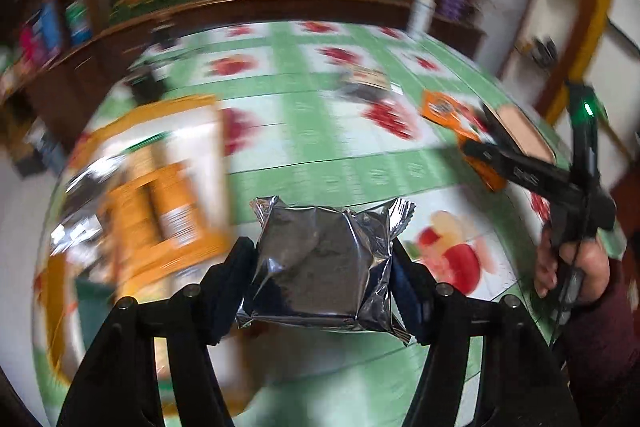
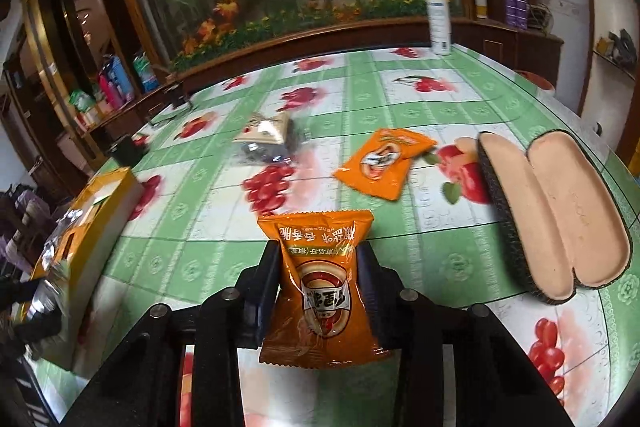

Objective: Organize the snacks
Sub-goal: 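Carry the foil packet and orange packet into the tray while both tools release them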

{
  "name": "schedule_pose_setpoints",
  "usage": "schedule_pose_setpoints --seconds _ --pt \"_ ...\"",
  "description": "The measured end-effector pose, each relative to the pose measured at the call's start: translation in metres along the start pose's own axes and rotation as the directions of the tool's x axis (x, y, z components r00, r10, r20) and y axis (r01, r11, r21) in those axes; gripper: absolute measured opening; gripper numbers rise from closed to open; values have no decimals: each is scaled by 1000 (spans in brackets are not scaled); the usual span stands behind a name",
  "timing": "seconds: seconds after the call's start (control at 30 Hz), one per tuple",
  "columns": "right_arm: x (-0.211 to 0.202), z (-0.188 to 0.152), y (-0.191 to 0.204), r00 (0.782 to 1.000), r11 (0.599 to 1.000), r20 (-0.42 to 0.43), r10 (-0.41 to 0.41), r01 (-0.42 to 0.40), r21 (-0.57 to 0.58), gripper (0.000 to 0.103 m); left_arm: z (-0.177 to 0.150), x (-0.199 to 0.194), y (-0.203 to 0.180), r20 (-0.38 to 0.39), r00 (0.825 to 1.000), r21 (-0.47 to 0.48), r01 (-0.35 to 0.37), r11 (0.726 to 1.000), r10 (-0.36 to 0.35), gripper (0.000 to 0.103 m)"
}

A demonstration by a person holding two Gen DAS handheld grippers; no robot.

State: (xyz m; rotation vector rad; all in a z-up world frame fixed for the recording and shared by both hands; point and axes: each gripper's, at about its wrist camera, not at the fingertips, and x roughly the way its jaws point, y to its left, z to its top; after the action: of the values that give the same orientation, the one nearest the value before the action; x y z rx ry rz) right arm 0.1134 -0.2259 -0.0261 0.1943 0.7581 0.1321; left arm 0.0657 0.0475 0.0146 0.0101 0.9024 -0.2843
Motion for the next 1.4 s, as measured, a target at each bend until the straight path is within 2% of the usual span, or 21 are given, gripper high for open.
schedule_pose_setpoints --seconds 0.1,0.2,0.33,0.5,0.63,0.73,0.87,1.0,1.07,1.2,1.4 --pt "-12 0 27 998 998 -13 58 -58 -27 41 -13 -16 42 16 999 -97 -48 994 50 65" --pt "-24 2 68 993 989 -19 117 -119 -88 41 -28 -24 82 8 993 -186 -115 976 118 65" --pt "-25 3 130 977 965 -64 202 -210 -159 41 -42 -29 116 -9 988 -260 -153 953 156 66" --pt "-4 2 194 960 941 -135 243 -268 -207 41 -49 -26 136 -36 988 -296 -151 943 147 71" --pt "26 8 232 950 937 -192 245 -283 -203 42 -53 -28 135 -16 992 -292 -126 948 126 78" --pt "57 18 256 948 942 -225 227 -272 -197 42 -54 -32 133 8 990 -281 -130 951 138 79" --pt "85 29 281 950 945 -241 197 -250 -211 42 -54 -45 131 48 976 -256 -194 947 213 85" --pt "109 39 297 953 946 -246 174 -232 -228 46 -56 -59 127 85 948 -227 -282 932 307 87" --pt "120 42 297 951 951 -258 168 -226 -213 48 -56 -63 128 92 939 -218 -306 927 332 88" --pt "119 41 294 953 957 -252 167 -219 -191 50 -56 -64 130 97 939 -223 -302 927 329 89" --pt "91 34 285 963 951 -216 163 -212 -224 51 -57 -62 124 84 943 -223 -298 928 323 89"
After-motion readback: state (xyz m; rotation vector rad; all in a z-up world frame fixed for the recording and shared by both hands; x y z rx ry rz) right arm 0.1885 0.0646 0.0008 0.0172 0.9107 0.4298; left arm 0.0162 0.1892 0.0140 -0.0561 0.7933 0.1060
